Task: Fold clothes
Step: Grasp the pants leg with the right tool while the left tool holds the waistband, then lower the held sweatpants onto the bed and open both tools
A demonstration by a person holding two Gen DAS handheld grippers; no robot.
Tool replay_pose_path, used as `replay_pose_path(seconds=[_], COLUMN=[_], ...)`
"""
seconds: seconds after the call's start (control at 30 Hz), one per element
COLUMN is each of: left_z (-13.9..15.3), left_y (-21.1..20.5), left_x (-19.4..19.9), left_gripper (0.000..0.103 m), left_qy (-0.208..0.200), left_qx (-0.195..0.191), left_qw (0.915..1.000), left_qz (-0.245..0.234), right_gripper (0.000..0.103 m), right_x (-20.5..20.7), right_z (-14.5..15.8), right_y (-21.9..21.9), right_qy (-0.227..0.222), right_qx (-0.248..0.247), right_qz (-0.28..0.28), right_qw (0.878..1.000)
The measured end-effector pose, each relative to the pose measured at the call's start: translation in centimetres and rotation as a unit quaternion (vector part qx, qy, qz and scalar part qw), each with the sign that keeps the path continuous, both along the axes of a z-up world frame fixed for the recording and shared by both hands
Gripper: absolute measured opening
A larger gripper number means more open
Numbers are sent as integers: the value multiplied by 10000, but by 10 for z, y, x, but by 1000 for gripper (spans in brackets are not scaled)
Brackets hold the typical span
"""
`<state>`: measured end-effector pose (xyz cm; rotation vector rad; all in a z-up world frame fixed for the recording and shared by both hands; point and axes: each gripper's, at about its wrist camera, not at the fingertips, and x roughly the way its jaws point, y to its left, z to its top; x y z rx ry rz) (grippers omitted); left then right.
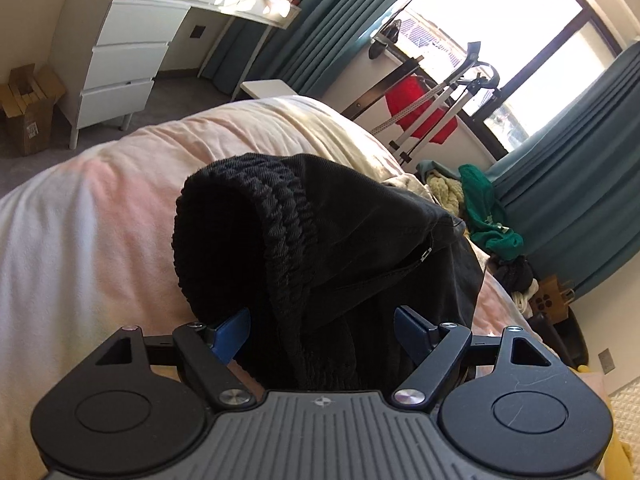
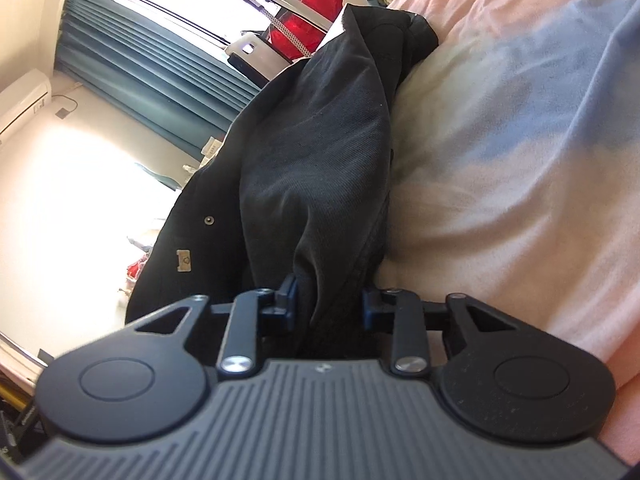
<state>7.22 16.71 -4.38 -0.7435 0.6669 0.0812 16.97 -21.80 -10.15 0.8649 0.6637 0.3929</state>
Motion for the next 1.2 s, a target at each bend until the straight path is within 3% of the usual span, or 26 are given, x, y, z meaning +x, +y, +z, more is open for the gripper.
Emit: replay_pose_path(seconds=[0.17, 0.23, 0.27, 0.3, 0.33, 0.4, 0.53, 0.67, 0.77, 0.87, 1.0, 1.07, 1.2], left_z=[-19, -21, -22, -23, -20, -8, 30, 73, 99, 106, 71, 44, 15], left_y=[9, 11, 12, 13, 13, 16, 28, 65, 94, 115, 136, 142, 148], left_x=[24, 33, 38, 43, 47, 55, 58, 67, 94, 131, 191, 211, 218], left_gripper=[74, 56, 56, 47, 30, 11, 9, 9, 9, 9, 9, 9, 11], left_qy=[-79, -203, -265, -327, -408, -622, -1221, -1664, -1619, -1413, -580, -194, -129], left_qx=[-400, -461, -491, -521, -491, -361, -114, -398, -195, 459, 1347, 1575, 1680], left_qw=[9990, 9985, 9981, 9977, 9976, 9973, 9923, 9840, 9836, 9827, 9809, 9787, 9802], left_qz=[173, 224, 250, 276, 259, 159, 147, 505, 771, 1107, 1275, 1298, 1041], right_gripper=[20, 20, 20, 19, 19, 19, 19, 19, 19, 19, 20, 20, 20], right_x=[-5, -8, -10, -12, -14, -17, -25, -36, -45, -44, -43, -39, -34], right_z=[7, 11, 13, 15, 17, 20, 29, 41, 52, 57, 44, 36, 29], right_y=[1, 1, 1, 1, 1, 3, 7, 18, 41, 71, 91, 89, 84], right_qy=[-64, -116, -150, -184, -217, -276, -406, -544, -742, -787, -632, -471, -267], right_qx=[-91, -122, -176, -230, -274, -319, -296, -99, 129, 99, -39, -68, -137], right_qz=[-72, -104, -109, -114, -104, -67, 82, 367, 858, 1417, 1743, 1761, 1813], right_qw=[9999, 9998, 9997, 9995, 9993, 9991, 9987, 9978, 9935, 9867, 9827, 9832, 9830])
